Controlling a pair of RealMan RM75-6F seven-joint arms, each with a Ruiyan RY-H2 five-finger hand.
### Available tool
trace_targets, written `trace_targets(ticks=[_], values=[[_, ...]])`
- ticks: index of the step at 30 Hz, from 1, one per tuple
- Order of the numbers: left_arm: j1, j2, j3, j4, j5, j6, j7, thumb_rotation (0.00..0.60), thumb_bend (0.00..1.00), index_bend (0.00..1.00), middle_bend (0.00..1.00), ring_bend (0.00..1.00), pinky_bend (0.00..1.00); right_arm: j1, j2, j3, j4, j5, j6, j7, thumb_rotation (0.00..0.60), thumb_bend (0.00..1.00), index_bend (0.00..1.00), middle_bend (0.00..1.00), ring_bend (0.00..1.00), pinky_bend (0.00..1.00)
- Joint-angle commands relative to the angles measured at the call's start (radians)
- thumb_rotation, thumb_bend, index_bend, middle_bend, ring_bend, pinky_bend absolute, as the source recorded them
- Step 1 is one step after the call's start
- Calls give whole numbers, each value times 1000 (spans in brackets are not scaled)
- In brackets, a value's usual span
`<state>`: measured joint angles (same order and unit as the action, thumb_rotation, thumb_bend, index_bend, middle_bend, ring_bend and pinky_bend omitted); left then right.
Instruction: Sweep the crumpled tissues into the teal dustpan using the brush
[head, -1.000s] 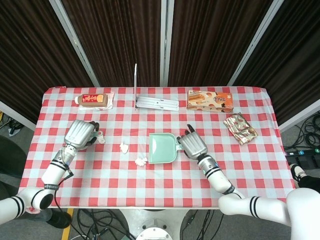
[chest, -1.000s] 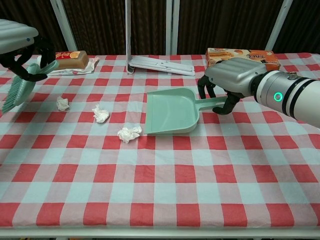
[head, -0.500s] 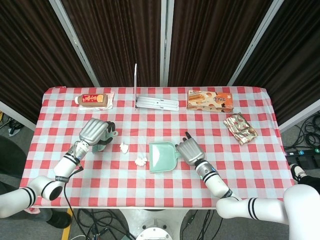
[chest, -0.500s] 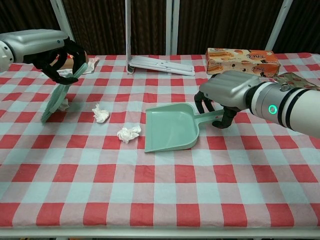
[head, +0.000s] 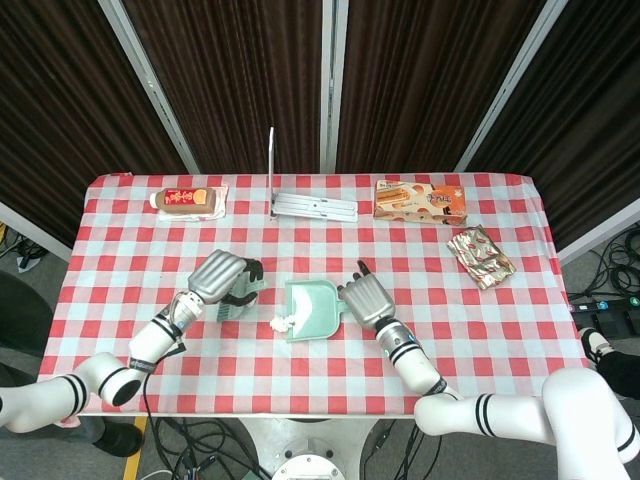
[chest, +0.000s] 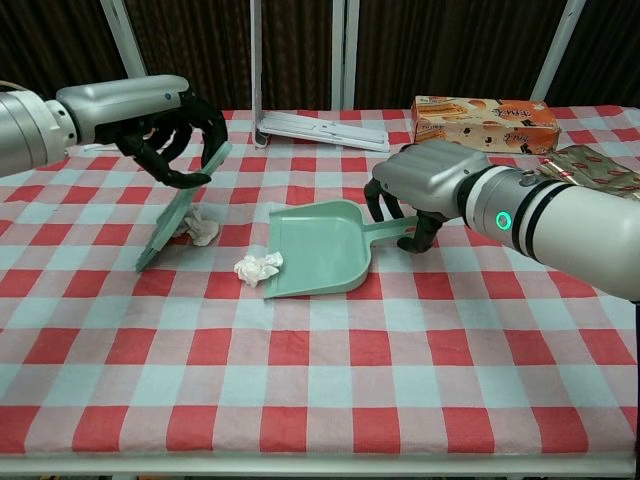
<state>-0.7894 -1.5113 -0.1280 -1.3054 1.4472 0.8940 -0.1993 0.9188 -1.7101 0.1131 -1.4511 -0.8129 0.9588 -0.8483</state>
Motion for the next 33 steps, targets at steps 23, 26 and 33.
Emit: trace_targets(ticks=[23,26,33], values=[[-72,-62,-70,-114,-59,-38,-137,600,447,553,557,698,825,-19,-50,11,83,-84,-6,138,600,405,703,631,304,96],[-78,-53,-86,-133,-79,-54,-179,600,447,553,557,698,828,-22,-49,10,89,-99,-9,153,600,405,704,631,304,96],[-33,7,-77,-151,-110,8,-73,600,447,553,558,698,829,-32,-34,-4,92,-145,-21,184,600,405,712,631,310,96]])
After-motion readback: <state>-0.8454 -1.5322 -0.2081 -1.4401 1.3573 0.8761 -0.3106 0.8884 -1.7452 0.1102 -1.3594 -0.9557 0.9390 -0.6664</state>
